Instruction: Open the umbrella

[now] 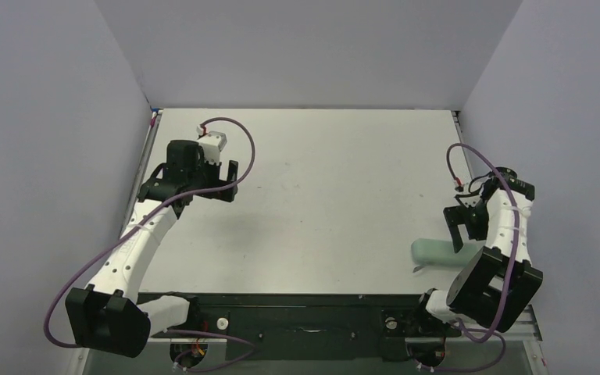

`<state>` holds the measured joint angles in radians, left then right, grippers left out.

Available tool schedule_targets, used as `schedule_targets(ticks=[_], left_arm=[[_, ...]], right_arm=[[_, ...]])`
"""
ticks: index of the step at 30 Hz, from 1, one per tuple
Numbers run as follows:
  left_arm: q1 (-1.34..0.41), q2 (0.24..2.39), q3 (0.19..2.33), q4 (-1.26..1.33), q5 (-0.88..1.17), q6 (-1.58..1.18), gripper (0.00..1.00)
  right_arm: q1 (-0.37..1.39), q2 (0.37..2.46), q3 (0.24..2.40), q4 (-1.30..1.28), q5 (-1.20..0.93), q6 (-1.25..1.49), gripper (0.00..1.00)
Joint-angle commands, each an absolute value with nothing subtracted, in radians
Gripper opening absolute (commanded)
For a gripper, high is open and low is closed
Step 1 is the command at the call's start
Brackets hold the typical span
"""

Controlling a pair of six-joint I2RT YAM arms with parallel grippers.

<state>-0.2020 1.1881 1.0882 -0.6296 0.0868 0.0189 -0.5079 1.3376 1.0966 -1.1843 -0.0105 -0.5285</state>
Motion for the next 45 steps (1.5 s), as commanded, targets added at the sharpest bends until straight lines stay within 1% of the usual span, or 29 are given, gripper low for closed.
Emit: schedule_targets(ticks=[1,5,10,13,16,20,25,26,29,31,34,36,37,39,41,44,45], left_arm=[[-0.208,1.158,1.069,-0.545,0.163,0.019,0.97],[-0.210,1.160,1.066,-0.548,0.156,0.031,0.97],[-0.211,1.156,1.065,-0.551,0.155,0.043,0.97],[-0.212,1.162,1.067,-0.559,0.142,0.051,0.97],[-0.212,1.164,1.073,-0.567,0.132,0.061,0.97],[-0.212,1.165,1.075,-0.574,0.105,0.065,0.97],[-0.199,1.187,1.093,-0.581,0.045,0.032,0.97],[-0.195,1.189,1.096,-0.579,0.041,0.027,0.97],[-0.178,1.204,1.114,-0.581,0.041,-0.019,0.97],[-0.173,1.219,1.123,-0.589,0.021,-0.055,0.97],[-0.147,1.253,1.147,-0.622,0.081,-0.062,0.97],[-0.122,1.272,1.150,-0.633,0.142,-0.084,0.97],[-0.112,1.279,1.150,-0.631,0.181,-0.096,0.97],[-0.086,1.294,1.150,-0.620,0.222,-0.140,0.97],[-0.064,1.306,1.147,-0.599,0.251,-0.177,0.97],[-0.048,1.306,1.109,-0.550,0.293,-0.210,0.97],[-0.048,1.304,1.096,-0.516,0.319,-0.210,0.97]], right_arm=[[-0.503,1.361,1.053,-1.183,-0.010,-0.674,0.94],[-0.504,1.405,1.004,-1.164,0.072,-0.800,0.94],[-0.491,1.470,0.962,-1.138,0.116,-0.963,0.94],[-0.440,1.529,0.942,-1.091,0.142,-0.975,0.94],[-0.379,1.572,0.926,-1.005,0.132,-0.927,0.94],[-0.242,1.626,0.934,-0.925,0.103,-0.815,0.94],[-0.006,1.682,0.996,-0.871,0.026,-0.601,0.92],[0.062,1.691,1.005,-0.860,0.016,-0.578,0.92],[0.183,1.717,1.077,-0.823,-0.019,-0.480,0.92],[0.264,1.770,1.146,-0.815,-0.054,-0.433,0.92],[0.370,1.827,1.240,-0.812,-0.101,-0.352,0.92],[0.414,1.850,1.299,-0.822,-0.188,-0.323,0.92],[0.431,1.847,1.322,-0.829,-0.273,-0.320,0.92],[0.445,1.821,1.342,-0.868,-0.361,-0.343,0.92],[0.442,1.774,1.351,-0.930,-0.408,-0.441,0.92],[0.430,1.707,1.344,-0.992,-0.355,-0.687,0.92],[0.421,1.685,1.345,-0.994,-0.324,-0.729,0.92]])
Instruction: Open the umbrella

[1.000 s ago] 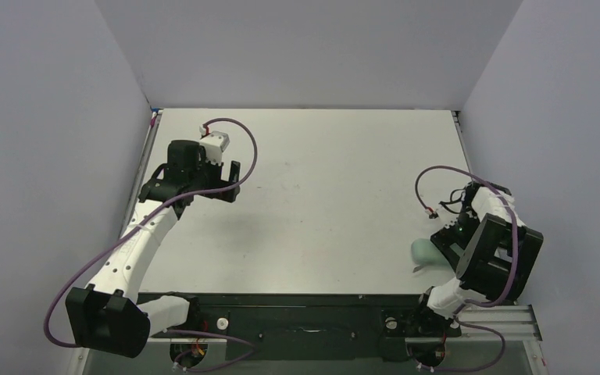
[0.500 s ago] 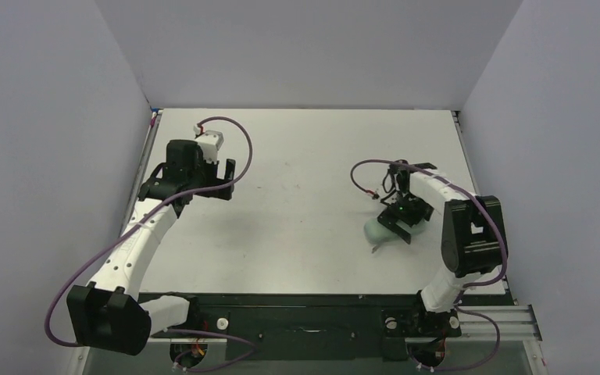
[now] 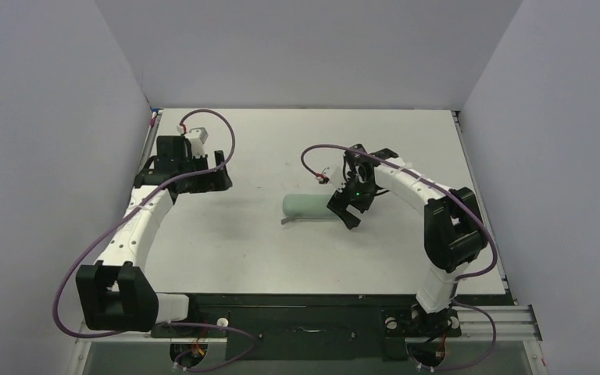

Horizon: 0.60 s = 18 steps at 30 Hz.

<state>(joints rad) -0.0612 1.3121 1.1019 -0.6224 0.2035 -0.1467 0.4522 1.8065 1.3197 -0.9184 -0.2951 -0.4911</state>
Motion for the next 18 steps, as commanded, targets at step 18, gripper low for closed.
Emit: schedule_targets(ticks=[18], left_arm=[[-0.044,1.209,0.766,-0.243,0.411,-0.303,0.97]], right_arm=[[0.620,1.893,1.525,-0.737,-0.341,-0.599,0.93]])
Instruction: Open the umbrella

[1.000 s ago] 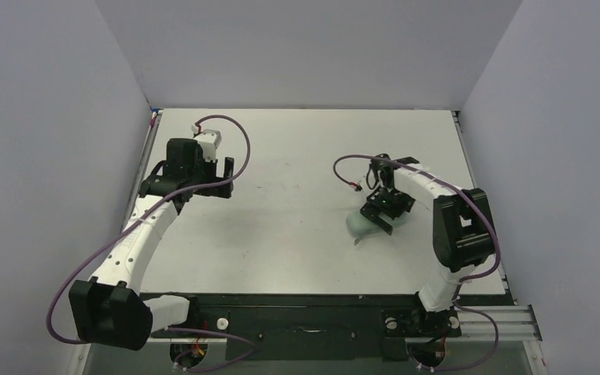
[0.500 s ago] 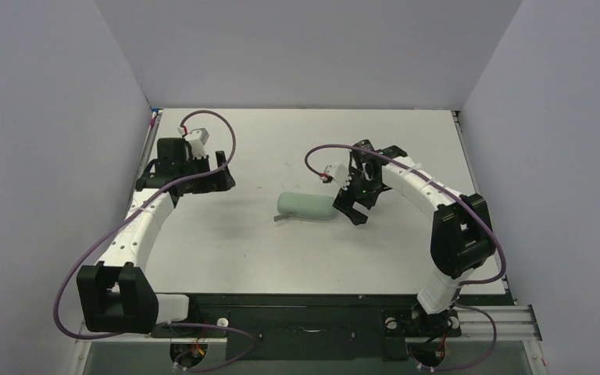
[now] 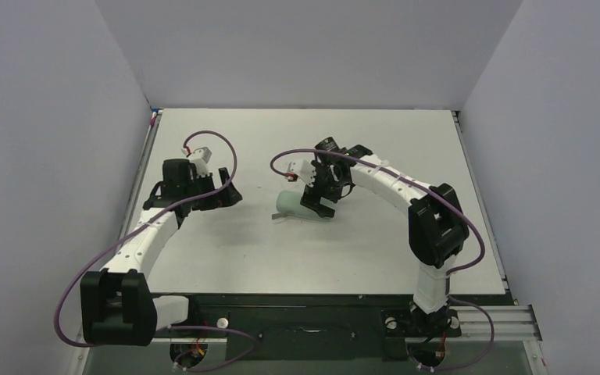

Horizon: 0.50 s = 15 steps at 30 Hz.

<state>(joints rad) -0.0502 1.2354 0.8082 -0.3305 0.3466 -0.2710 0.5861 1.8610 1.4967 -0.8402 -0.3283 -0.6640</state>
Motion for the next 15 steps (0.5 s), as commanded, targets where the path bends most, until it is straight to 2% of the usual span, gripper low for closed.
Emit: schedule_targets(ticks=[1,5,7,8,15], left_arm=[[-0.045,1.207,0.754,-0.220,0.424,-0.302,0.97],[-0.045,1.182,0.663,-0.111,0.413,-0.302,0.97],[-0.044,1.191,0.635,-0.073,0.412,-0.310,0.99],[-0.044,1.206,0.629,-0.060,0.415,-0.325,0.97],[-0.091,1.343,0.590,0.173,0.463,-0.398,0.52]], right_arm=[[0.626,1.916,1.529,-0.728,-0.333,-0.596,0.93],[0.642,1.966,1.532,-0.696,-0.282,-0.622,0.91],[0.642,1.980,1.524,-0.692,-0.269,-0.640,0.87],[0.642,1.981,1.510,-0.691,-0.268,-0.648,0.84],[0.651,1.947,1.438,-0.687,-0.289,-0.632,0.58]])
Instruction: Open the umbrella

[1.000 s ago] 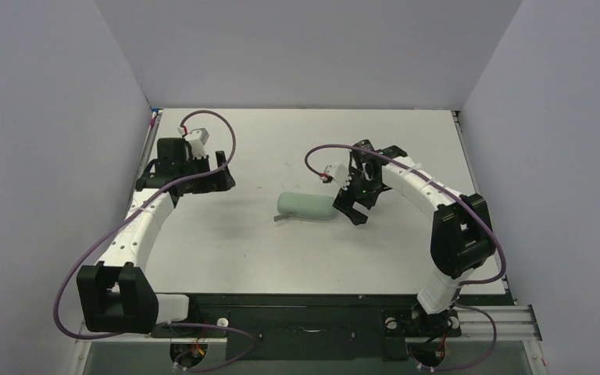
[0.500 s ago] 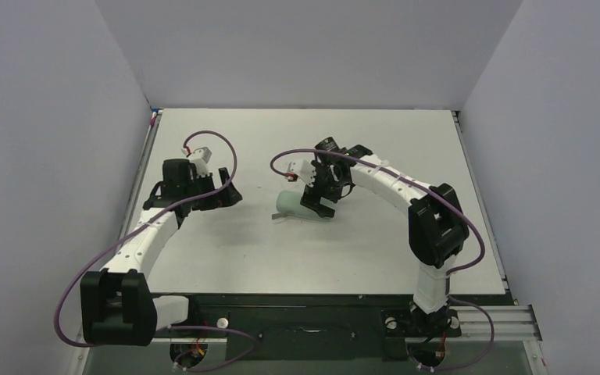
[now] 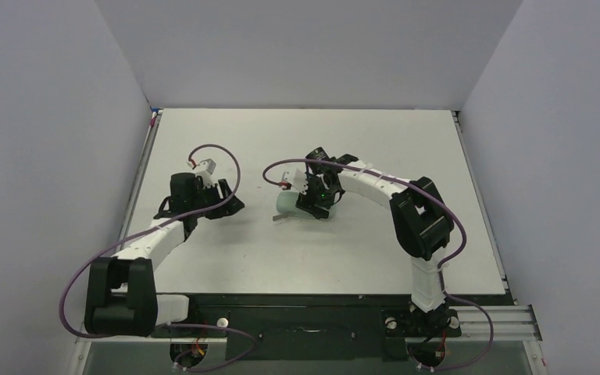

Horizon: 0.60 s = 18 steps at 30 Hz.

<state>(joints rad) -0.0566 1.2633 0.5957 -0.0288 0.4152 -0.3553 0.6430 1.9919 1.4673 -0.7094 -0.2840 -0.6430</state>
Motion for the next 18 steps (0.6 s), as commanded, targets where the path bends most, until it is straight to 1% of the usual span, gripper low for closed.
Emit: schedule_targets(ticks=[1,2,5,6,7,11,18], left_arm=[[-0.100,1.360,0.592,0.201,0.468,-0.402,0.50],[-0.117,1.392,0.589,0.219,0.469,-0.413,0.46],[-0.156,1.443,0.585,0.300,0.473,-0.427,0.41],[-0.178,1.470,0.589,0.314,0.477,-0.424,0.37],[-0.188,1.486,0.592,0.336,0.485,-0.421,0.36],[-0.234,1.587,0.615,0.434,0.517,-0.427,0.26],[-0.260,1.715,0.627,0.583,0.560,-0.440,0.19]], right_arm=[[0.653,1.949,1.437,-0.692,-0.287,-0.629,0.56],[0.654,1.950,1.436,-0.701,-0.286,-0.621,0.54],[0.658,1.954,1.434,-0.710,-0.292,-0.593,0.51],[0.657,1.954,1.434,-0.710,-0.297,-0.576,0.50],[0.658,1.956,1.434,-0.710,-0.311,-0.567,0.49],[0.656,1.971,1.437,-0.719,-0.354,-0.512,0.45],[0.638,2.007,1.451,-0.735,-0.438,-0.434,0.43]])
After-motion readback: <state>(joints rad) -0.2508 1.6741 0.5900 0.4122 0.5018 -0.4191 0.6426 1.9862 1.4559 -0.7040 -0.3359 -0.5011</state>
